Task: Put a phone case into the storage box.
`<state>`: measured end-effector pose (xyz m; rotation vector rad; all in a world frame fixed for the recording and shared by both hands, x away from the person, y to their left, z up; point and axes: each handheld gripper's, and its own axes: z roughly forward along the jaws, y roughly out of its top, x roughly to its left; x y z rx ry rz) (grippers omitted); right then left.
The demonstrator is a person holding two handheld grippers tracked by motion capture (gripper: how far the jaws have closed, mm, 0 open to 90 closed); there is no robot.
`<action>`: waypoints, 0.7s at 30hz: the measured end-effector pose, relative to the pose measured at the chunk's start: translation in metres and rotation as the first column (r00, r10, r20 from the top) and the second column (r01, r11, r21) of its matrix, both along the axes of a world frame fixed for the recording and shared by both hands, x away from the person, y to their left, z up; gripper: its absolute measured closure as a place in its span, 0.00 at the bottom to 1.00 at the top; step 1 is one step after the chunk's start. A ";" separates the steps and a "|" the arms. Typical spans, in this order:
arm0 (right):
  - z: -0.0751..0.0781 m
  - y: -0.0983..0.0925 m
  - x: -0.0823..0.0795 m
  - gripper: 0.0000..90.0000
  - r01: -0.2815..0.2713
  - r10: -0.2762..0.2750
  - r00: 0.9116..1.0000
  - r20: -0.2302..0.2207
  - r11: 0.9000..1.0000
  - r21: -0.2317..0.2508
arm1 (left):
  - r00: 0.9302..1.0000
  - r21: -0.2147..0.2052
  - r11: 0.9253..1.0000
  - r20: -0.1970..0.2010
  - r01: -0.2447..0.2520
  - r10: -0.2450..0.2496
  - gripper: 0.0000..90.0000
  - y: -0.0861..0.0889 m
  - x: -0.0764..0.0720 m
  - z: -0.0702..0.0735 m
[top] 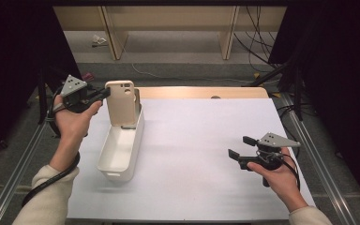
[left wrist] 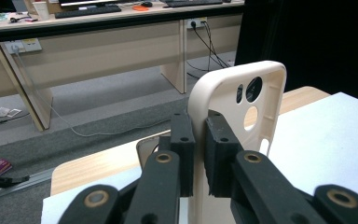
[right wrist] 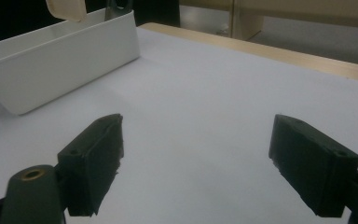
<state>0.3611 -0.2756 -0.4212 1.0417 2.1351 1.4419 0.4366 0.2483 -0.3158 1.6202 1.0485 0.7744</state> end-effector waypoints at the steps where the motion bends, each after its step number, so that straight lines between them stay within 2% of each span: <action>1: 0.000 0.000 0.000 0.21 0.000 0.000 1.000 -0.001 1.000 -0.001 | 1.000 0.001 1.000 0.000 -0.001 0.001 0.92 0.000 0.001 0.000; 8: 0.000 0.000 0.000 0.21 0.001 -0.001 1.000 -0.001 1.000 0.001 | 1.000 0.019 1.000 -0.006 -0.003 0.003 0.92 0.003 0.005 -0.005; 21: 0.000 0.000 0.000 0.21 0.000 0.000 1.000 -0.003 1.000 0.000 | 1.000 0.024 1.000 -0.022 -0.004 0.005 0.92 0.004 0.014 -0.013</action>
